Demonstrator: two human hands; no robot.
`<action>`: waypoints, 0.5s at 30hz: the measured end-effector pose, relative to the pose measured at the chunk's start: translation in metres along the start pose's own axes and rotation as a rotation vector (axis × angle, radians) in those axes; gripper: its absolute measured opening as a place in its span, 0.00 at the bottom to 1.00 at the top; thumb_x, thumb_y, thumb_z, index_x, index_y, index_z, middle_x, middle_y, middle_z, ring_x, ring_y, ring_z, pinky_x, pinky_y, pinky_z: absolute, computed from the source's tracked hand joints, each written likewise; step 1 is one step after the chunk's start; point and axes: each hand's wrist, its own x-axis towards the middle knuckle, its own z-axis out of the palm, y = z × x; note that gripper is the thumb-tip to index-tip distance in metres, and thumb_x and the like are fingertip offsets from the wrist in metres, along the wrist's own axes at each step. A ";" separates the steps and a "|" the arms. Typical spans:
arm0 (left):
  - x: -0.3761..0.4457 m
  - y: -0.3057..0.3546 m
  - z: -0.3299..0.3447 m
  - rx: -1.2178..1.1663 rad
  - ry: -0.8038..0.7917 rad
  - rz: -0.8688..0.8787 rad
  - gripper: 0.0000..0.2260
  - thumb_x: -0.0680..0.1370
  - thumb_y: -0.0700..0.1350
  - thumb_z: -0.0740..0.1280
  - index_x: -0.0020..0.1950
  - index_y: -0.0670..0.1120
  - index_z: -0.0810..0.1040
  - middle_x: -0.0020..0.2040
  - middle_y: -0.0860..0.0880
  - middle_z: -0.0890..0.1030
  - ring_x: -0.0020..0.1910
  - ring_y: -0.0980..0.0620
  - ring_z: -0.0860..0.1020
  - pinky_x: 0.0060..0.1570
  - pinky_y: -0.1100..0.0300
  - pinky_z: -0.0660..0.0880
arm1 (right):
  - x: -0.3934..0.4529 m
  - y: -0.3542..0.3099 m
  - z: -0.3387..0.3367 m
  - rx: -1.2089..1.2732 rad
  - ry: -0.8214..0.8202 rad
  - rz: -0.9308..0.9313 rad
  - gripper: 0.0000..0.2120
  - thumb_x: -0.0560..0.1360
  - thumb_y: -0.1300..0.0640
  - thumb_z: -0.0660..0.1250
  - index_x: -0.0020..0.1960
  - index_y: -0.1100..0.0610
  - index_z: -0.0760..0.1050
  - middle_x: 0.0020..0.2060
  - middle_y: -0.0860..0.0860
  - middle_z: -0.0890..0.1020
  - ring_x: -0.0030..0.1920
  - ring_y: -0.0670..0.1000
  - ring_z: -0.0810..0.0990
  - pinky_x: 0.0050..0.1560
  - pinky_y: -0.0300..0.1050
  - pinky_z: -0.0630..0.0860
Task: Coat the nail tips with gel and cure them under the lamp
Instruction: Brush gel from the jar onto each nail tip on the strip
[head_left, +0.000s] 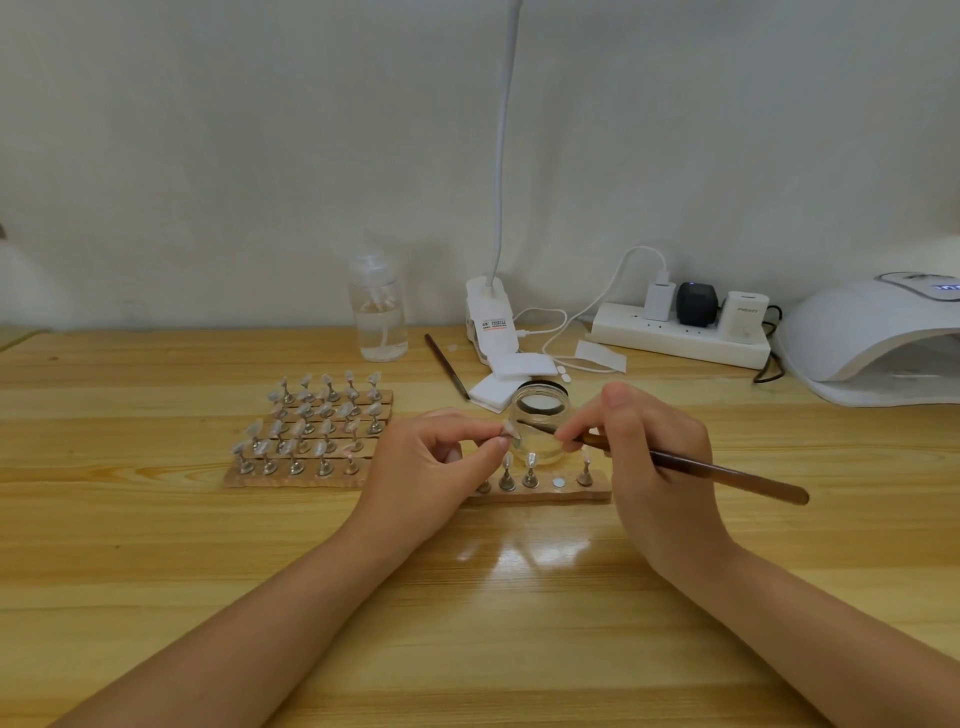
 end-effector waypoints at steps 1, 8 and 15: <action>0.000 0.000 0.000 -0.001 -0.001 0.001 0.13 0.70 0.37 0.72 0.36 0.57 0.81 0.36 0.62 0.81 0.25 0.56 0.67 0.26 0.72 0.66 | 0.000 0.000 0.001 -0.029 -0.013 -0.018 0.18 0.76 0.52 0.52 0.34 0.52 0.76 0.30 0.47 0.79 0.36 0.44 0.79 0.40 0.35 0.73; 0.000 0.000 0.000 -0.008 0.001 -0.014 0.13 0.70 0.37 0.72 0.36 0.57 0.81 0.36 0.61 0.82 0.25 0.55 0.67 0.26 0.71 0.67 | 0.000 0.002 0.005 -0.126 -0.050 -0.086 0.18 0.77 0.54 0.54 0.36 0.54 0.78 0.32 0.43 0.79 0.38 0.43 0.79 0.42 0.34 0.74; -0.001 0.000 0.000 0.011 0.007 -0.020 0.11 0.70 0.37 0.71 0.37 0.55 0.82 0.37 0.62 0.82 0.26 0.55 0.68 0.27 0.70 0.67 | -0.001 0.002 0.001 -0.058 -0.046 -0.051 0.21 0.77 0.53 0.53 0.32 0.56 0.77 0.28 0.48 0.78 0.32 0.46 0.78 0.37 0.44 0.74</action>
